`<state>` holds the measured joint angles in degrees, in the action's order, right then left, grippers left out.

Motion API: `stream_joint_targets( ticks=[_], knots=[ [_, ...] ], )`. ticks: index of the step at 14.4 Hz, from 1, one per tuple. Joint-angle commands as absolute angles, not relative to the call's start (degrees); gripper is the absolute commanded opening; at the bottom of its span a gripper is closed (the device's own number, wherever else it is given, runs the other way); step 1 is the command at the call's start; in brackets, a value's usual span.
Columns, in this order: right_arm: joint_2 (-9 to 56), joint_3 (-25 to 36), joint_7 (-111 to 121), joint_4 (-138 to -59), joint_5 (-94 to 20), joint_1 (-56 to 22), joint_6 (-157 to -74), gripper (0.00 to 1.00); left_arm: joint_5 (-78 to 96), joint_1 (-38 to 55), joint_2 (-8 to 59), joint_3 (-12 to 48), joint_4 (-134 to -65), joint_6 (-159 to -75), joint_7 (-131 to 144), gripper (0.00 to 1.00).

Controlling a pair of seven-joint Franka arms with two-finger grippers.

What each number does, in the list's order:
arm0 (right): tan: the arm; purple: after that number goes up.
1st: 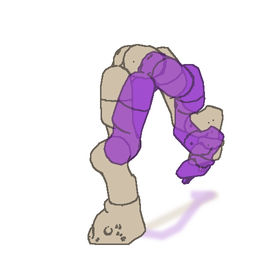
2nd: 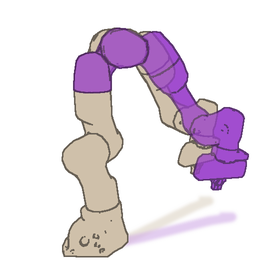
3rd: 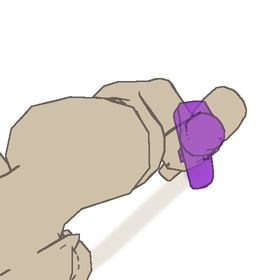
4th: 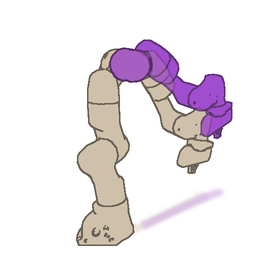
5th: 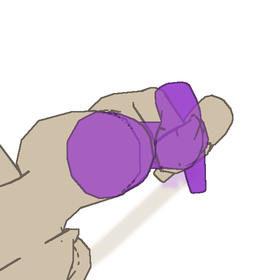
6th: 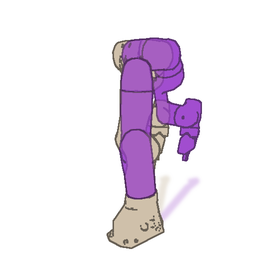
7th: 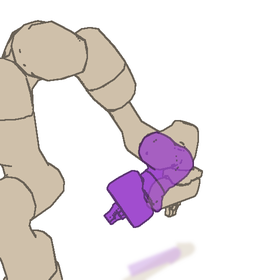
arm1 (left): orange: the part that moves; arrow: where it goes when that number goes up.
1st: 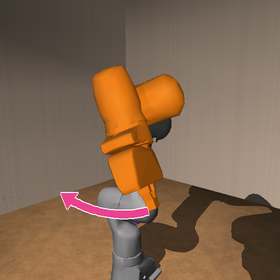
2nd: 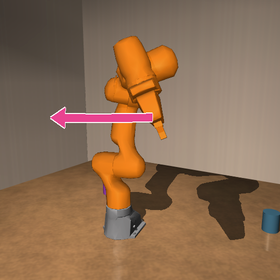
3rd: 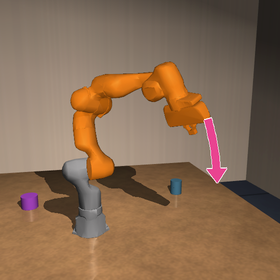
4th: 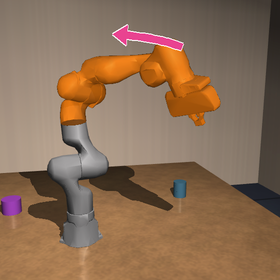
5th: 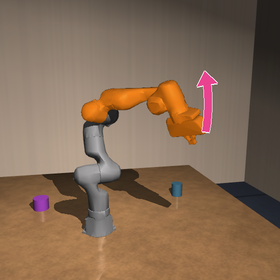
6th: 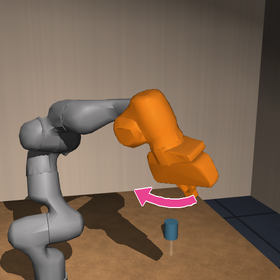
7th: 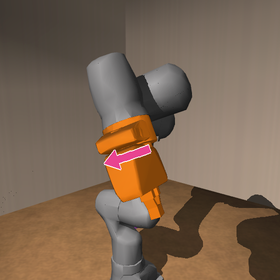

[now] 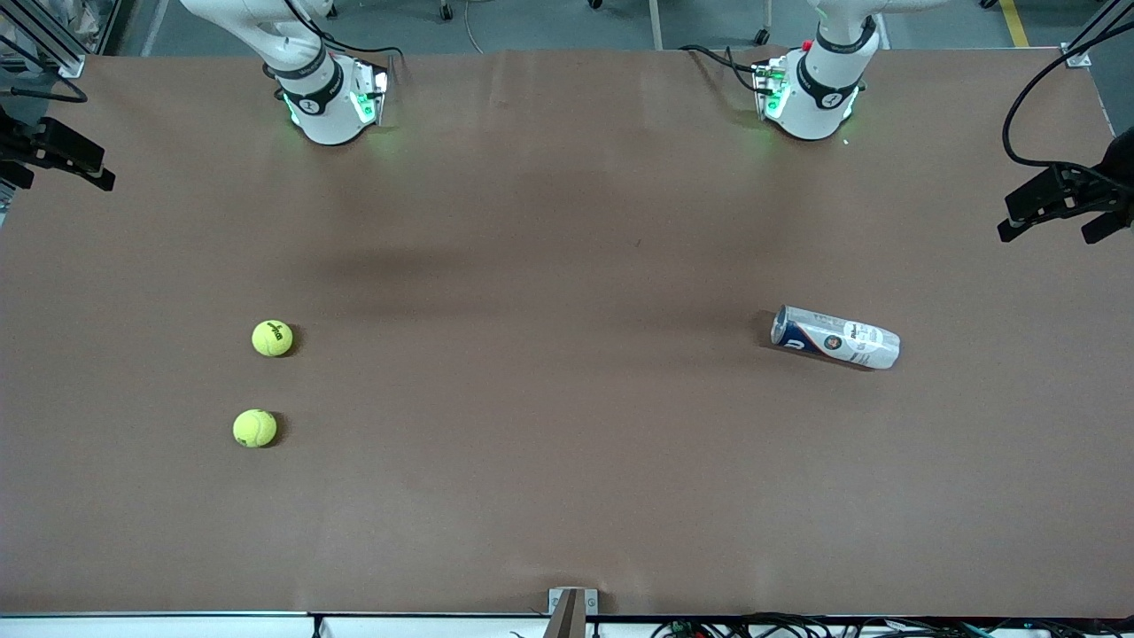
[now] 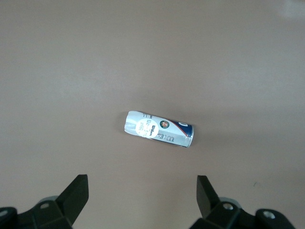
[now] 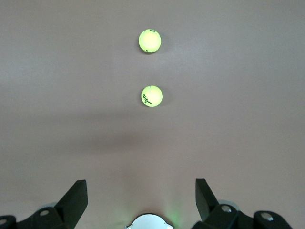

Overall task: Insert tennis ball vertically with right arm
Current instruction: 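Reach the left gripper down to the white tennis ball can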

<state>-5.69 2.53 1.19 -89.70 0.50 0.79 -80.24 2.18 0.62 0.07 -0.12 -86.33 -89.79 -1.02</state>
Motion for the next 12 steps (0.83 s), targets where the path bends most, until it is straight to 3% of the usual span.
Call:
stream_joint_targets(
  ticks=[1, 12],
  knots=[
    [-6.9, 2.5, 1.7, -90.4, 0.0, 1.0, -80.0, 1.00, 3.1, 0.3, 0.3, 0.0, -85.5, -88.4, -1.0, 1.00],
    [-6.9, 2.5, 1.7, -90.4, 0.3, 1.0, -80.0, 1.00, 3.1, 0.7, 0.6, 0.3, -85.3, -88.4, 5.9, 1.00]
  ],
)
